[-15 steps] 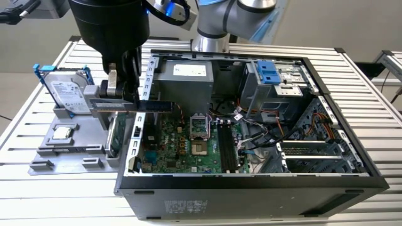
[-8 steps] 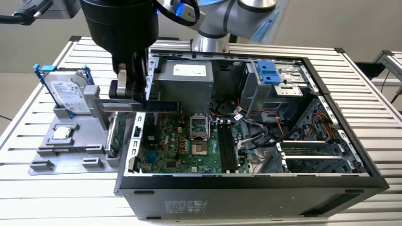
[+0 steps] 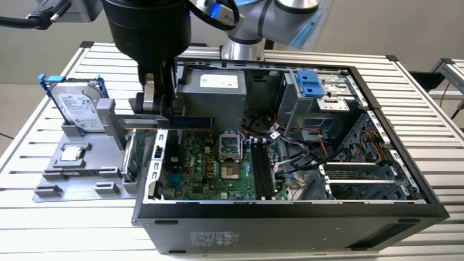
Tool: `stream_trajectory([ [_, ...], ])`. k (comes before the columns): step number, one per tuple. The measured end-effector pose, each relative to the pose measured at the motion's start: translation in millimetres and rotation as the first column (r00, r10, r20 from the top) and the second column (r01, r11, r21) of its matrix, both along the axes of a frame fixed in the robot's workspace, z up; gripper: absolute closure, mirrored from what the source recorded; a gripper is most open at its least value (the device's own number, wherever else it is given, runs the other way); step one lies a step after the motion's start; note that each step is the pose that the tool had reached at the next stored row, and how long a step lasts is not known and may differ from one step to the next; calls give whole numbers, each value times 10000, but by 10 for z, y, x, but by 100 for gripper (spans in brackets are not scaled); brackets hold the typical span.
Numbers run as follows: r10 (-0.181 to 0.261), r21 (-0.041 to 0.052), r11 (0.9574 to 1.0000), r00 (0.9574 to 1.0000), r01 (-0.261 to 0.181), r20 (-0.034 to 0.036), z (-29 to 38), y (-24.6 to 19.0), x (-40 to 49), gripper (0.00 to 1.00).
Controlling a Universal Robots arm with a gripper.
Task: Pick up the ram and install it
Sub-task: 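Pick up the ram and move it above insertion slot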
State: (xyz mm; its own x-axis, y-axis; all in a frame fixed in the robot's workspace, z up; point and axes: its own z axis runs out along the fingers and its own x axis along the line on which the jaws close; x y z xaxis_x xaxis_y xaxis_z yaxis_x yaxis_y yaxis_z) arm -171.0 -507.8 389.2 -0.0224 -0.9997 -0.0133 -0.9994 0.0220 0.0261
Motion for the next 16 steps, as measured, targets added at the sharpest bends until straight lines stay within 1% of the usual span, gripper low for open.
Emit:
stream_trajectory([
  [16, 0, 0, 10000, 10000, 0, 0, 0, 0, 184, 100],
])
